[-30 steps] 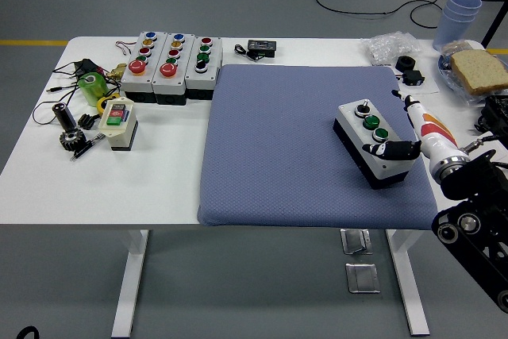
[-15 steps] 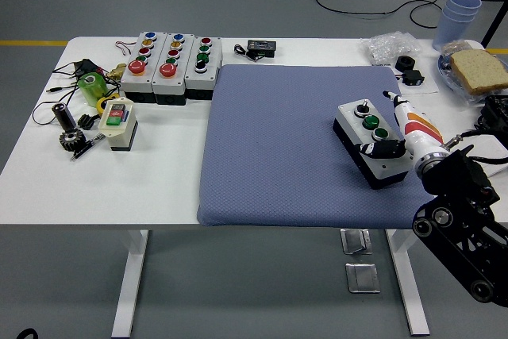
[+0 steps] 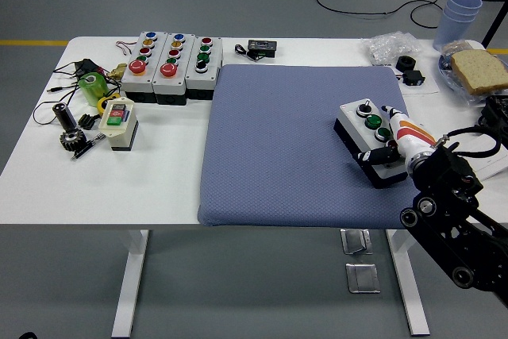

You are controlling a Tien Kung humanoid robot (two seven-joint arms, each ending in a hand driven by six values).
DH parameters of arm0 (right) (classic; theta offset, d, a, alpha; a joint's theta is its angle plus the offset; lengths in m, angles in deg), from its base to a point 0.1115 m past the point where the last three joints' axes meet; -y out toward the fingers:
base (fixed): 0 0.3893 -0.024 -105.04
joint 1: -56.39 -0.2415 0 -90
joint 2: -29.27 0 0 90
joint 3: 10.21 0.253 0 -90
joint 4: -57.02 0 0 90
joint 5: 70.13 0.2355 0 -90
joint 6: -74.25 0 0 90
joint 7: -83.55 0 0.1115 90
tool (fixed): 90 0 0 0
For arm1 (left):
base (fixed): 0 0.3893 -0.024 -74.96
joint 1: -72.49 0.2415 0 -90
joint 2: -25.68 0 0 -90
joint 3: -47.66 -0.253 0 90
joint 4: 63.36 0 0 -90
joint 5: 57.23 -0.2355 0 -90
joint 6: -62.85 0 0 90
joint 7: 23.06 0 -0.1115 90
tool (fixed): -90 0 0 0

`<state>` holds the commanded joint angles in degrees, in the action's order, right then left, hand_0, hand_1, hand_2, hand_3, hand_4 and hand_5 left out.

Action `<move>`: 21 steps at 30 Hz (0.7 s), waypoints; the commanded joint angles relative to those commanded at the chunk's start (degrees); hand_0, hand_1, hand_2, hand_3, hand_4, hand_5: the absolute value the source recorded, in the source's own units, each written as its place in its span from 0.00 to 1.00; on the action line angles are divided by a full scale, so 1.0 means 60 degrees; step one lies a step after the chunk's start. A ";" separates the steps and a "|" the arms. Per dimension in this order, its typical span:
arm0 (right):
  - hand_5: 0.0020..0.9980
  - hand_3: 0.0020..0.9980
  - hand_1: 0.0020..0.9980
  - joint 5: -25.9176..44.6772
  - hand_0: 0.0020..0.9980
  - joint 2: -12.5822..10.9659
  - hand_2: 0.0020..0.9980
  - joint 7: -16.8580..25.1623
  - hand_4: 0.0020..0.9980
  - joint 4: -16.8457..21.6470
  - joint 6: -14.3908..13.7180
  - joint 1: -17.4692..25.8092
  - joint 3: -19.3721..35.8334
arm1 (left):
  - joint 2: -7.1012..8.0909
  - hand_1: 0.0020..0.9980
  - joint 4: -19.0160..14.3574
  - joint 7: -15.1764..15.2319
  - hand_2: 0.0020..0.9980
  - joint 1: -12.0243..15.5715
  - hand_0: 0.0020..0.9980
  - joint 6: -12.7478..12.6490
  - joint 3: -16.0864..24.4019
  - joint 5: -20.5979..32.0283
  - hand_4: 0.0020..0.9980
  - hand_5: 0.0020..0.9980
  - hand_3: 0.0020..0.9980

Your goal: Pick up the button,place it on the desk,press the button,press the button

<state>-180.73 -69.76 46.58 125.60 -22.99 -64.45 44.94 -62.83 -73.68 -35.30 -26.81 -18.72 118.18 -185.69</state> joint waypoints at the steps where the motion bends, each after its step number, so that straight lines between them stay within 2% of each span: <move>1: 0.23 1.00 0.90 0.0020 0.94 0.0001 1.00 0.0000 1.00 -0.0026 0.0024 -0.0017 -0.0009 | 0.0001 0.64 0.0000 0.0002 0.63 0.0000 0.65 0.0000 0.0000 -0.0001 0.30 0.85 0.55; 4: 0.23 1.00 0.90 0.0221 0.94 -0.0012 1.00 0.0000 1.00 -0.0154 0.0090 -0.0122 -0.0093 | 0.0008 0.64 0.0000 0.0017 0.63 -0.0010 0.65 0.0001 -0.0012 0.0009 0.30 0.85 0.55; 5: 0.24 0.97 0.75 0.0240 0.84 -0.0014 0.88 0.0000 0.99 -0.0177 0.0084 -0.0147 -0.0112 | 0.0008 0.64 0.0000 0.0020 0.64 -0.0015 0.65 0.0001 -0.0008 0.0011 0.30 0.85 0.55; 9: 0.24 0.97 0.75 0.0212 0.84 -0.0062 0.88 0.0000 0.99 -0.0270 0.0114 -0.0268 -0.0226 | 0.0009 0.64 0.0000 0.0025 0.64 -0.0047 0.65 -0.0004 0.0013 0.0035 0.30 0.85 0.55; 10: 0.15 0.74 0.43 0.0203 0.45 -0.0075 0.58 0.0000 0.89 -0.0278 0.0135 -0.0280 -0.0248 | 0.0009 0.64 0.0000 0.0024 0.63 -0.0050 0.65 -0.0005 0.0019 0.0036 0.30 0.85 0.55; 15: 0.15 0.74 0.43 0.0084 0.45 -0.0209 0.58 0.0000 0.89 -0.0308 -0.0029 -0.0334 -0.0391 | 0.0005 0.64 0.0000 0.0014 0.63 -0.0057 0.65 -0.0015 0.0064 0.0032 0.30 0.85 0.55; 16: 0.06 0.61 0.28 0.0086 0.28 -0.0212 0.47 0.0000 0.80 -0.0308 -0.0033 -0.0334 -0.0393 | 0.0005 0.64 0.0000 0.0014 0.63 -0.0057 0.65 -0.0015 0.0065 0.0032 0.30 0.85 0.55; 21: 0.06 0.61 0.28 0.0288 0.28 -0.0401 0.47 0.0000 0.80 -0.0395 0.0138 -0.0351 -0.0446 | 0.0008 0.64 0.0000 0.0021 0.63 -0.0081 0.65 -0.0010 0.0077 0.0036 0.30 0.85 0.55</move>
<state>-179.00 -72.17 46.58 123.23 -22.17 -66.56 42.26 -62.79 -73.68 -35.17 -27.30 -18.78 118.64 -185.48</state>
